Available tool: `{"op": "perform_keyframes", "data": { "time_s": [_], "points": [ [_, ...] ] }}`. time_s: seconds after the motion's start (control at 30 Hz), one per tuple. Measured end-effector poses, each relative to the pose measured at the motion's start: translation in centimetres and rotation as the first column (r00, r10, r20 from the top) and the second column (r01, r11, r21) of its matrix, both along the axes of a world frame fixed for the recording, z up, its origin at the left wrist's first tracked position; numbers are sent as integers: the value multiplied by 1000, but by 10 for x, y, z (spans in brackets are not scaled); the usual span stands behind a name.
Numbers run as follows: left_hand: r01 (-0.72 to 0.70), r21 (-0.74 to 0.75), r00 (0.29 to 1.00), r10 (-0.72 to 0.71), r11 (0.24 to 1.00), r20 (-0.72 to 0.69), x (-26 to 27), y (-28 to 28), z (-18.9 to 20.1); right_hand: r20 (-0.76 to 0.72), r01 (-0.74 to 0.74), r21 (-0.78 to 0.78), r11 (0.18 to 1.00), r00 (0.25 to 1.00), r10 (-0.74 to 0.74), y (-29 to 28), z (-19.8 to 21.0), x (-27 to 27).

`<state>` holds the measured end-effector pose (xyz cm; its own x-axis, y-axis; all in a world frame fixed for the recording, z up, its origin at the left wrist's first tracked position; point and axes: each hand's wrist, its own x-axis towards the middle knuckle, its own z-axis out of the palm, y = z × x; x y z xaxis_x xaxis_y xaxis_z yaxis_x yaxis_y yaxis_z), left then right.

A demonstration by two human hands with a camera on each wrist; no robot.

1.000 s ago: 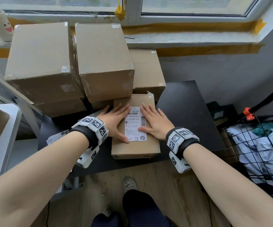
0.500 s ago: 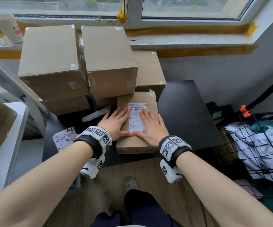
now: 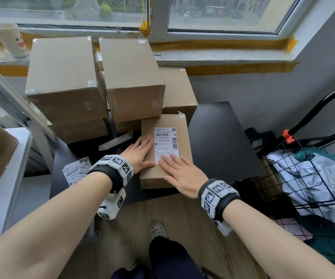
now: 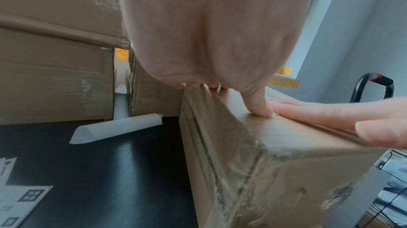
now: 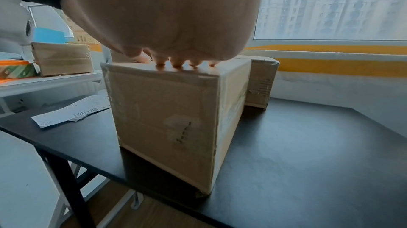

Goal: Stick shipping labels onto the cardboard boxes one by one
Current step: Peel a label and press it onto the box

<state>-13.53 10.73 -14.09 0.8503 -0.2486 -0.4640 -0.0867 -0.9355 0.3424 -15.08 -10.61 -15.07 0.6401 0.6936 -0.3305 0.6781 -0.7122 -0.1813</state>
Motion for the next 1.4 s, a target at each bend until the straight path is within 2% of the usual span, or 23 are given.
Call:
{"op": "perform_keyframes", "data": {
  "time_s": [0.1, 0.23, 0.33, 0.5, 0.57, 0.77, 0.83, 0.93, 1.03, 1.13, 1.2, 1.27, 1.4],
  "points": [
    [9, -7, 1000, -9, 1000, 3, 0, 2, 0, -27, 22, -9, 1000, 999, -23, 7, 2, 9],
    [38, 21, 999, -39, 999, 22, 0, 4, -3, -107, 134, -15, 991, 985, -135, 19, 8, 35],
    [93, 47, 995, -94, 995, 17, -1, 7, -6, -106, 230, -38, 972, 967, -233, 19, 10, 60],
    [80, 18, 997, -81, 997, 10, -1, 9, -11, -111, 338, -43, 940, 934, -340, 17, 9, 76],
    [56, -25, 998, -56, 998, 8, -1, 8, -12, -110, 363, -34, 931, 925, -365, 20, 5, 68],
    [-139, -233, 986, 157, 962, 58, -5, -6, -14, -155, 439, 38, 898, 890, -428, 7, 3, 53],
    [-210, -305, 973, 230, 929, 31, -6, -10, -13, -201, 540, 74, 838, 831, -518, -3, 3, 50],
    [-337, -425, 934, 354, 840, -39, -12, -16, -9, -374, 709, 135, 692, 683, -627, -13, 0, 44],
    [-505, -501, 849, 510, 703, -140, -13, -24, -11, -577, 805, 192, 562, 556, -599, -13, -2, 40],
    [-604, -545, 768, 606, 581, -206, -12, -29, -18, -634, 845, 259, 468, 514, -577, -8, 1, 36],
    [-625, -545, 754, 613, 559, -237, -12, -29, -18, -653, 851, 281, 444, 509, -561, -8, 1, 34],
    [-636, -521, 751, 613, 569, -246, -12, -26, -14, -681, 860, 276, 429, 490, -544, -11, 1, 34],
    [-633, -512, 752, 620, 581, -225, -14, -14, -10, -757, 906, 281, 316, 412, -507, -15, 3, 34]
  ]
}}
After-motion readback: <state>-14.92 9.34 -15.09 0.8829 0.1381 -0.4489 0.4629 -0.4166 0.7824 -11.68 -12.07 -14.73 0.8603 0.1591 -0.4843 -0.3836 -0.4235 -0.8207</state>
